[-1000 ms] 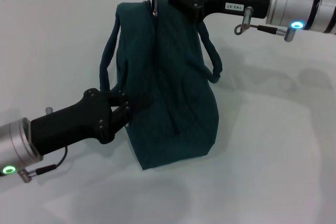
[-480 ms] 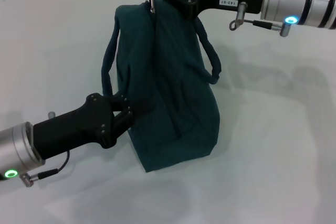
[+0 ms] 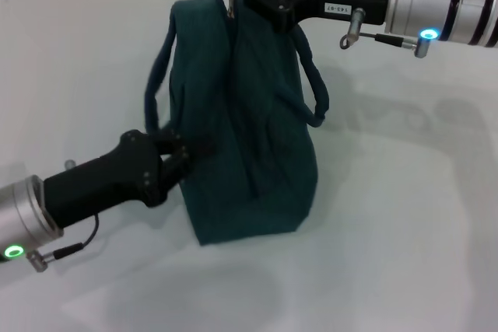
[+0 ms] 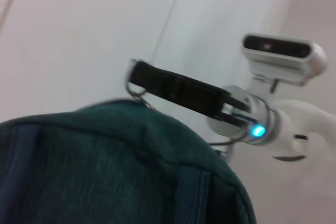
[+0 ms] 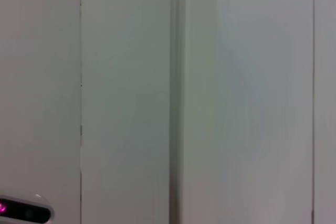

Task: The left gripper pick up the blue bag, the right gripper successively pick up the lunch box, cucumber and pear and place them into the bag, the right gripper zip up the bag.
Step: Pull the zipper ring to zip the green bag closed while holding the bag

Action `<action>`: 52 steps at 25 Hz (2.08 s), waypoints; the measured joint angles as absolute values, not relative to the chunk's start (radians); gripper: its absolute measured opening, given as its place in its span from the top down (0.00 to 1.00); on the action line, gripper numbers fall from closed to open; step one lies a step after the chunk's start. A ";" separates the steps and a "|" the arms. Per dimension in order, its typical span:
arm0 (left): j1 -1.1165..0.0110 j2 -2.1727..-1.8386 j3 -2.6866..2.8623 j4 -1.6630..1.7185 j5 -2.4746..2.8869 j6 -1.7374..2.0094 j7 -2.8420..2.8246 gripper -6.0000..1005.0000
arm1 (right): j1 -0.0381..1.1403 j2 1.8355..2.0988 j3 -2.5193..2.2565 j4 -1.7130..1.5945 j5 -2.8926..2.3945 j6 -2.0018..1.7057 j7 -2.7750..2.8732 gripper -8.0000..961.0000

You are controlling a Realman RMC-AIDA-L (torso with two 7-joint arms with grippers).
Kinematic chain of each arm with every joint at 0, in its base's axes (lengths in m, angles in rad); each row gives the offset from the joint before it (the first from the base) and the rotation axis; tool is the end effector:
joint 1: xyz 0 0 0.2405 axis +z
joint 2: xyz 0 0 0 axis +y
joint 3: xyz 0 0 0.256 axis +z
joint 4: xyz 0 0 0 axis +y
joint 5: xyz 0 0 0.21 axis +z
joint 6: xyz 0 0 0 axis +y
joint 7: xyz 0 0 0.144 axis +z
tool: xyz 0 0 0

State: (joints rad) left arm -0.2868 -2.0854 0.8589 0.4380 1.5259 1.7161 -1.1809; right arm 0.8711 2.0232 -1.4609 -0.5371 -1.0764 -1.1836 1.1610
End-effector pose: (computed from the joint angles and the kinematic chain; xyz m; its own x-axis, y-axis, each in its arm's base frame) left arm -0.2854 0.2490 -0.0134 0.4948 0.3212 0.8075 0.5616 -0.8273 -0.0150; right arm 0.0801 0.4078 -0.0428 0.7470 0.0650 -0.6616 -0.1132 -0.9682 -0.2229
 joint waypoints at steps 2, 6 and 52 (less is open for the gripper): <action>-0.287 -2.085 0.837 0.417 1.511 1.701 -1.181 0.94 | 0.871 2.023 -1.463 -0.540 -1.076 -1.186 1.160 0.98; -0.289 -2.081 0.813 0.397 1.509 1.692 -1.181 0.94 | 0.871 2.023 -1.461 -0.542 -1.074 -1.192 1.152 0.98; -0.308 -2.079 0.879 0.405 1.566 1.789 -1.181 0.90 | 0.956 2.021 -1.468 -0.445 -1.106 -1.098 1.266 0.98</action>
State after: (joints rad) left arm -0.3078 -2.0790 0.8792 0.4053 1.5664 1.7887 -1.1812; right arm 0.9557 2.0209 -1.4676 -0.4449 -1.1062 -1.0977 1.2660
